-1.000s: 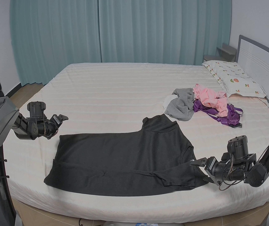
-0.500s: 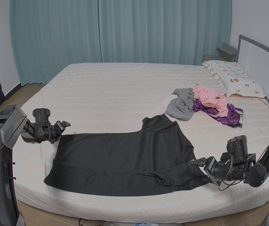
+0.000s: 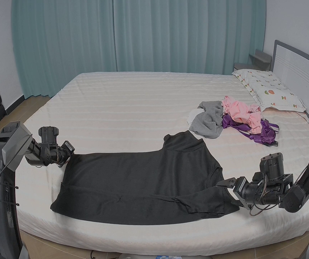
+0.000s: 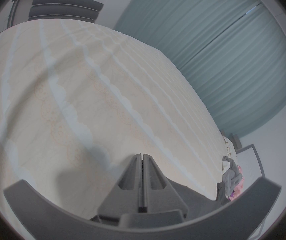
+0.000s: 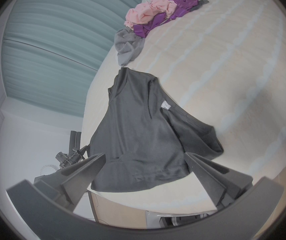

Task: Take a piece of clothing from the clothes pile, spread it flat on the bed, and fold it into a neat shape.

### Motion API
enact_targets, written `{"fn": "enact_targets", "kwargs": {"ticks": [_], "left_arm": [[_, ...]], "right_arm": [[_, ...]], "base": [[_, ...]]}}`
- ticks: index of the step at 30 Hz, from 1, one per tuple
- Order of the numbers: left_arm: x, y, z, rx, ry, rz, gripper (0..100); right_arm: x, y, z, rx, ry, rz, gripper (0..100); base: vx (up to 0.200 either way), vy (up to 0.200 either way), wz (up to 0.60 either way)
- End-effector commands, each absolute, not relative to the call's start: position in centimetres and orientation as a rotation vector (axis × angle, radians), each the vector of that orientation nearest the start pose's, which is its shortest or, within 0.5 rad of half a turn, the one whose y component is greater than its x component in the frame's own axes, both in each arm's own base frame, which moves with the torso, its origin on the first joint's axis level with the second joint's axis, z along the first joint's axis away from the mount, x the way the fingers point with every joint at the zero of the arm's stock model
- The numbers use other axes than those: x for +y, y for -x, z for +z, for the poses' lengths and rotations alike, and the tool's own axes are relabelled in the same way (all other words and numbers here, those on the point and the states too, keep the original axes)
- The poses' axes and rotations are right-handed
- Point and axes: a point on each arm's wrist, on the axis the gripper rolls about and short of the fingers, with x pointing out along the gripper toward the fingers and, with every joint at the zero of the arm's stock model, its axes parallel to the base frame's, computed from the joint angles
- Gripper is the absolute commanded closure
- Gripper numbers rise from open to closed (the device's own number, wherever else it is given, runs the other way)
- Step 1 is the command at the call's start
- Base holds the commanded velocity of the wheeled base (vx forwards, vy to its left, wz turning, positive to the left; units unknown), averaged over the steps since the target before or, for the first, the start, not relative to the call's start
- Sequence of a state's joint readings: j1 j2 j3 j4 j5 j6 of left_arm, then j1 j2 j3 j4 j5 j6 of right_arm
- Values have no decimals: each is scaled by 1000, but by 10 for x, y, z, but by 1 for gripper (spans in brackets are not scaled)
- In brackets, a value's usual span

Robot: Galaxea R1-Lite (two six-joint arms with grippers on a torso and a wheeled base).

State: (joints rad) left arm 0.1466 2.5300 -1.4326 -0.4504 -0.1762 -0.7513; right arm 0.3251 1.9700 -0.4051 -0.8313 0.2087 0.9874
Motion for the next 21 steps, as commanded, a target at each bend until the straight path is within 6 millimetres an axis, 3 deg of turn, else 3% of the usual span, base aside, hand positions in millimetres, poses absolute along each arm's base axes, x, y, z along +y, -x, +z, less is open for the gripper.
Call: {"fn": "enact_targets", "kwargs": {"ticks": [1, 11, 13, 21], "left_arm": [[67, -470, -5, 600, 843, 230, 100], [67, -471, 2, 571, 947, 261, 100], [69, -470, 4, 565, 947, 270, 100], [73, -468, 11, 540, 985, 299, 100]], "right_arm": [[94, -261, 35, 908, -874, 115, 0], [108, -341, 45, 794, -834, 158, 0], [115, -366, 42, 780, -818, 167, 0], [124, -431, 17, 721, -737, 177, 0]], "base": [[0, 0, 0], [0, 0, 0], [0, 0, 0], [0, 0, 0]]}}
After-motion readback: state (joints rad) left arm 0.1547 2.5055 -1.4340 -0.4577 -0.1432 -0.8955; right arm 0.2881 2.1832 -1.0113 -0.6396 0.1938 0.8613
